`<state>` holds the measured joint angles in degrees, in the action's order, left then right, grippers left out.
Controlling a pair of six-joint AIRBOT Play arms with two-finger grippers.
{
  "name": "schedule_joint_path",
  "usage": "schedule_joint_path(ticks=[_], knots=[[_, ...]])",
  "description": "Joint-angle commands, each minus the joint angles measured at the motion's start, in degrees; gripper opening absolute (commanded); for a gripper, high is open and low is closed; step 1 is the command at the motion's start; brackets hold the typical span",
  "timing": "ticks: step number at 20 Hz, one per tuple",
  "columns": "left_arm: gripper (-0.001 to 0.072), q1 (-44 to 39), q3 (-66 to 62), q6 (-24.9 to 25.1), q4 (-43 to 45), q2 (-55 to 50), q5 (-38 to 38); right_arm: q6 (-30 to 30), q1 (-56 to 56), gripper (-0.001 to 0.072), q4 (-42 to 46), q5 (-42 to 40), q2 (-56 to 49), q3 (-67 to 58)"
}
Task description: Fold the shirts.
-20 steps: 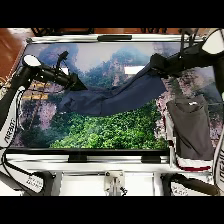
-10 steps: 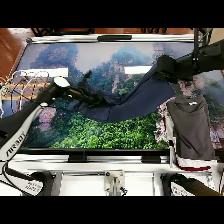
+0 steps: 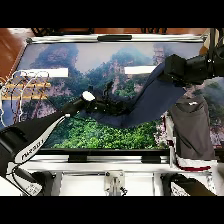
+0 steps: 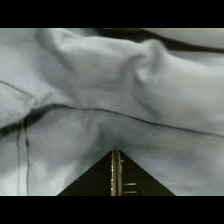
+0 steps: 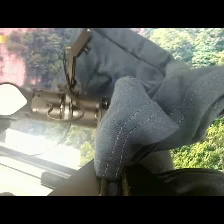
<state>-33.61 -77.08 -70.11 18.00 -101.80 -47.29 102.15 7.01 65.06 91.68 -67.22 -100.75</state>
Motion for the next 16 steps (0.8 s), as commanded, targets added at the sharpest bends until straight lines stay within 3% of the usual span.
schedule_joint_path(ticks=[1, 6, 8, 16], knots=[[0.0025, 0.9, 0.0, 1.9, 3.8, 1.8, 0.1, 0.3, 0.0, 0.0078, 1.2, 0.0, -1.4, 0.0], [0.0026, 10.7, 0.0, -5.8, 30.1, 16.0, -8.9, -0.7, 1.2, 0.0077, -3.4, -8.7, -7.5, 0.0], [0.0027, 16.8, 0.0, -6.8, 37.4, 22.3, -13.0, -0.9, 4.7, 0.0077, -3.2, -11.8, -10.2, 0.0], [0.0028, 44.3, 0.0, -6.3, 39.9, 39.4, -23.4, 1.6, 18.7, 0.0077, -3.2, -27.1, -25.2, 0.0]])
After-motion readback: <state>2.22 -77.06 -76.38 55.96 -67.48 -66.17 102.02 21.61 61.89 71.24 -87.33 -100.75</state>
